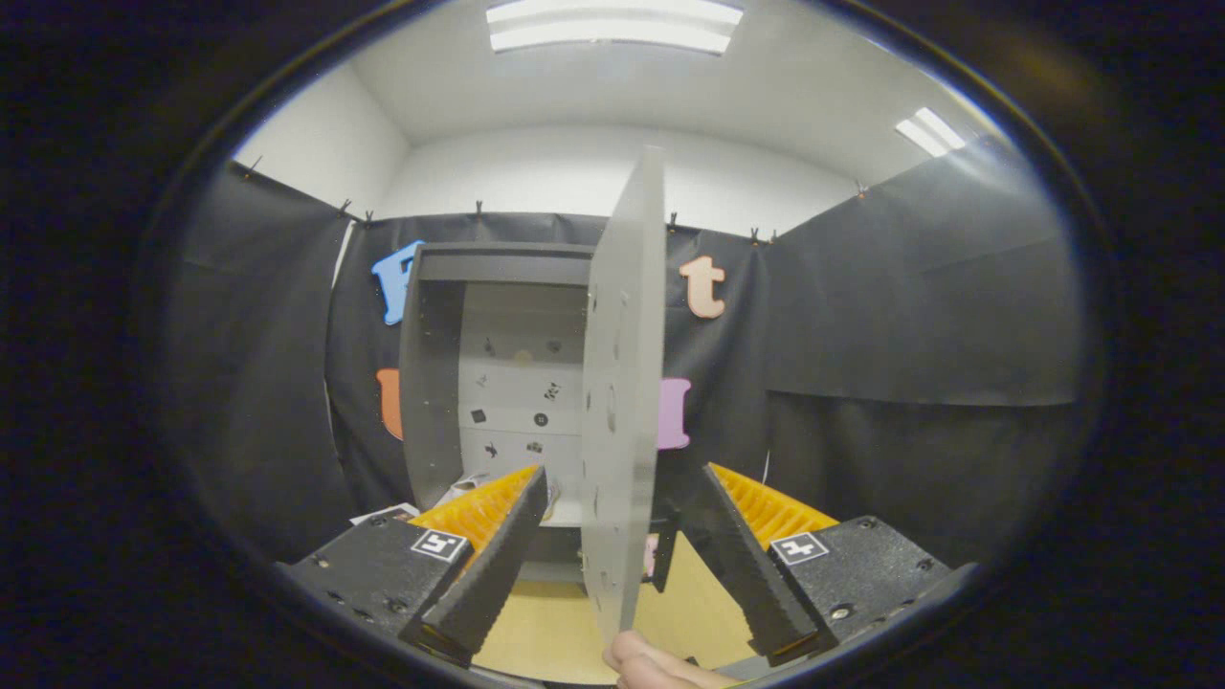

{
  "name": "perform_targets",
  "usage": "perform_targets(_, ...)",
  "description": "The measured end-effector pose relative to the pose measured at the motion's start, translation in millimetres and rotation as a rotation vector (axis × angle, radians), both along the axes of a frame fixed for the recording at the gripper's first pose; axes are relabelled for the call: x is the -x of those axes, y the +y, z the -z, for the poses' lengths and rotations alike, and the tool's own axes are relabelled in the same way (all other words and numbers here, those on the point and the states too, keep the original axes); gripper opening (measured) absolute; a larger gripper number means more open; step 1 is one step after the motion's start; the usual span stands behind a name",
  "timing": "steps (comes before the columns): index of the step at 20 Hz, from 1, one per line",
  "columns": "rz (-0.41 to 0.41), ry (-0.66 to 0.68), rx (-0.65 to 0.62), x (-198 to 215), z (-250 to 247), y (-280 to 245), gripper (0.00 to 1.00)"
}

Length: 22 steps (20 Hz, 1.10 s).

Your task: Open the shoe cabinet door, grab the shoes and put them into the shoe cabinet, then close the shoe cabinet door.

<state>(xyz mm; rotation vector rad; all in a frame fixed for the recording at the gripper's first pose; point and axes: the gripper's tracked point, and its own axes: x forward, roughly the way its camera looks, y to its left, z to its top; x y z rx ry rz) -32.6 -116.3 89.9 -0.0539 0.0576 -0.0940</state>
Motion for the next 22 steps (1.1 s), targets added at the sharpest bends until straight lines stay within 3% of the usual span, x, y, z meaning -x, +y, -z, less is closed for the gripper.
perform_targets(5, 0.019, -0.020, -0.049, 1, 7, -60, 1.00)
perform_targets(11, 0.045, -0.015, -0.006, -15, 28, -118, 1.00)
perform_targets(16, -0.053, 0.082, 0.034, -59, 69, -140, 1.00)
perform_targets(18, -0.048, 0.098, 0.046, -82, 78, -157, 1.00)
perform_targets(22, -0.145, 0.125, -0.030, -108, 103, -140, 1.00)
